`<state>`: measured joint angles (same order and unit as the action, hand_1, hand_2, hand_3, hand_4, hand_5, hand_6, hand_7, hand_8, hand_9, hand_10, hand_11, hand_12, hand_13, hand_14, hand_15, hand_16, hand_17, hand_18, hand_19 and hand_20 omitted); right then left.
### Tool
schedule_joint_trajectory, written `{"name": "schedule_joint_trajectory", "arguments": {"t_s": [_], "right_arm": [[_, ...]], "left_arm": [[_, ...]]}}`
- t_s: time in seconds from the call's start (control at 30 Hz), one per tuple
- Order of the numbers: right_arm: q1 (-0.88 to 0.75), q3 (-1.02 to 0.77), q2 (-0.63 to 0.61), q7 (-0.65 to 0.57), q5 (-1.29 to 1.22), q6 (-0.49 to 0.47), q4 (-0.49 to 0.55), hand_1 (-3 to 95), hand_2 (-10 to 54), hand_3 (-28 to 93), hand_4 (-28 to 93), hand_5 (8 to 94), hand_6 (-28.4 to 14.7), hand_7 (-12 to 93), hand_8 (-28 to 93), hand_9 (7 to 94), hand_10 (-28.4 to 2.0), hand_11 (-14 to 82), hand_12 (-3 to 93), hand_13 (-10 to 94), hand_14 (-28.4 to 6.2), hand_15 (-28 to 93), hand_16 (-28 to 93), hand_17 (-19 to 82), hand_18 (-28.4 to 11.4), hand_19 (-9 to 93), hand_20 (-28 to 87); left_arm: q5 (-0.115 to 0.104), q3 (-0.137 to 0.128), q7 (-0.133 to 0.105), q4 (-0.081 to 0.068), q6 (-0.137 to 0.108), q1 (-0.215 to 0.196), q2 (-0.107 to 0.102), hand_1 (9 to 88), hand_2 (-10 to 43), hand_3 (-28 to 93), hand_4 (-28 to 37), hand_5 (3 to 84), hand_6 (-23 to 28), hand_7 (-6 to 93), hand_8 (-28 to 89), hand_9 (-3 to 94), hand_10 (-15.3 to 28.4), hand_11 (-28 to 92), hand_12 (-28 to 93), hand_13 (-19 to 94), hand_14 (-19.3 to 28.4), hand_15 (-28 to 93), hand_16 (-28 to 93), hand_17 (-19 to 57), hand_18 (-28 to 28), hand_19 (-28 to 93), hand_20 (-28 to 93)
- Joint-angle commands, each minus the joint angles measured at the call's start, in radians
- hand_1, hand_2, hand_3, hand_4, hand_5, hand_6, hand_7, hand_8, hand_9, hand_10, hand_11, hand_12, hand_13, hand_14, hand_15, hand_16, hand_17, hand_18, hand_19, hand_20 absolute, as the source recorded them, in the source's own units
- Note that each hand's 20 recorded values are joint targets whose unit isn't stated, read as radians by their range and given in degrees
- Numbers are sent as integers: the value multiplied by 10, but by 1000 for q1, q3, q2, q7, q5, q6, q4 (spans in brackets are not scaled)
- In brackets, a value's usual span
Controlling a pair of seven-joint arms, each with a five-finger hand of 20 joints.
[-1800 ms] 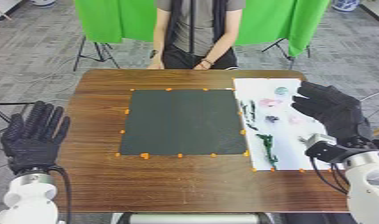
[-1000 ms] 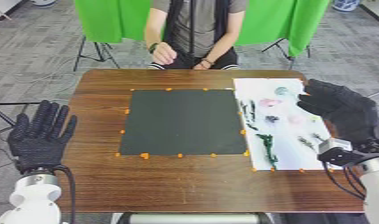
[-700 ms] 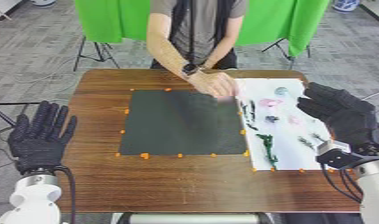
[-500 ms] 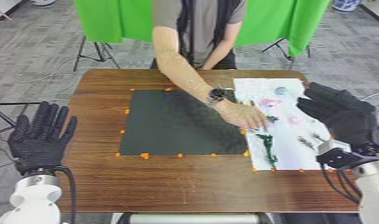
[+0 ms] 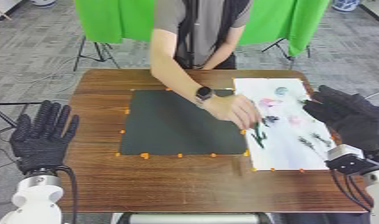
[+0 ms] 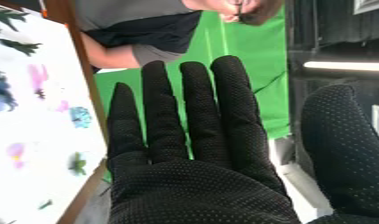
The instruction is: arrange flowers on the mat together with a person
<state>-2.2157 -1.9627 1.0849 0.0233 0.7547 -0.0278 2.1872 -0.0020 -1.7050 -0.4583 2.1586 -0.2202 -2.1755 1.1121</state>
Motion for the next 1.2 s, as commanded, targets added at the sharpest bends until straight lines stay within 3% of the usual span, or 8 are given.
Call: {"name": "schedule_joint_trajectory", "arguments": {"t_s": [0.03,0.3,0.4,0.57,0.67,0.73,1.03,1.2], "right_arm": [[56,139,-40,-14,-25,103,0,153,134,809,-250,532,-24,146,-123,507,-115,63,101,416,-133,141,112,155,-139,229,122],[85,167,-46,-30,-12,107,-7,151,134,809,-250,532,-24,146,-123,507,-115,63,101,415,-134,140,112,153,-142,232,122],[82,164,-49,-41,-11,113,-3,152,134,808,-250,532,-24,145,-123,507,-114,63,101,415,-133,141,113,153,-143,234,121],[72,157,-53,-34,-11,118,0,152,136,807,-250,531,-23,146,-123,507,-116,63,101,414,-134,139,112,151,-145,238,121],[68,154,-55,-37,4,118,2,152,136,807,-250,531,-24,146,-123,506,-116,63,101,413,-134,140,113,151,-145,239,120],[67,152,-53,-33,24,115,3,152,136,807,-250,530,-24,146,-123,504,-118,63,101,412,-135,140,113,151,-146,240,119],[62,130,-66,-23,78,144,8,152,126,810,-247,521,-27,143,-123,482,-118,57,101,402,-140,136,114,149,-152,246,118],[39,118,-119,-133,451,297,39,166,88,811,-249,408,-40,142,-117,404,-142,45,109,379,-146,126,122,139,-155,266,115]], "left_arm": [[17,8,16,-20,53,-5,13,274,151,723,-283,493,78,135,-107,438,135,180,67,326,144,271,-70,-58,151,381,94],[11,2,16,-14,40,-12,14,273,145,738,-283,493,78,133,-105,437,133,177,69,326,144,264,-65,-58,151,377,97],[33,6,22,-18,36,-15,14,277,145,736,-283,494,78,133,-105,438,133,177,69,326,143,264,-65,-58,151,377,98],[35,8,26,-21,42,-7,15,278,145,736,-283,494,78,134,-105,438,134,177,69,326,144,264,-64,-58,151,376,98],[57,14,39,-21,26,-9,17,279,145,735,-283,494,78,134,-105,438,134,177,69,326,143,266,-64,-58,151,376,99],[45,17,39,-23,38,-10,20,279,145,735,-283,494,78,134,-105,438,134,177,69,325,144,266,-63,-58,151,377,99],[41,12,29,-22,37,-11,18,279,145,736,-283,494,77,136,-106,437,135,177,70,325,144,265,-63,-58,150,374,99],[32,17,33,-22,30,-3,16,279,144,737,-283,488,79,133,-106,436,135,176,69,325,144,266,-62,-58,151,375,99]]}}
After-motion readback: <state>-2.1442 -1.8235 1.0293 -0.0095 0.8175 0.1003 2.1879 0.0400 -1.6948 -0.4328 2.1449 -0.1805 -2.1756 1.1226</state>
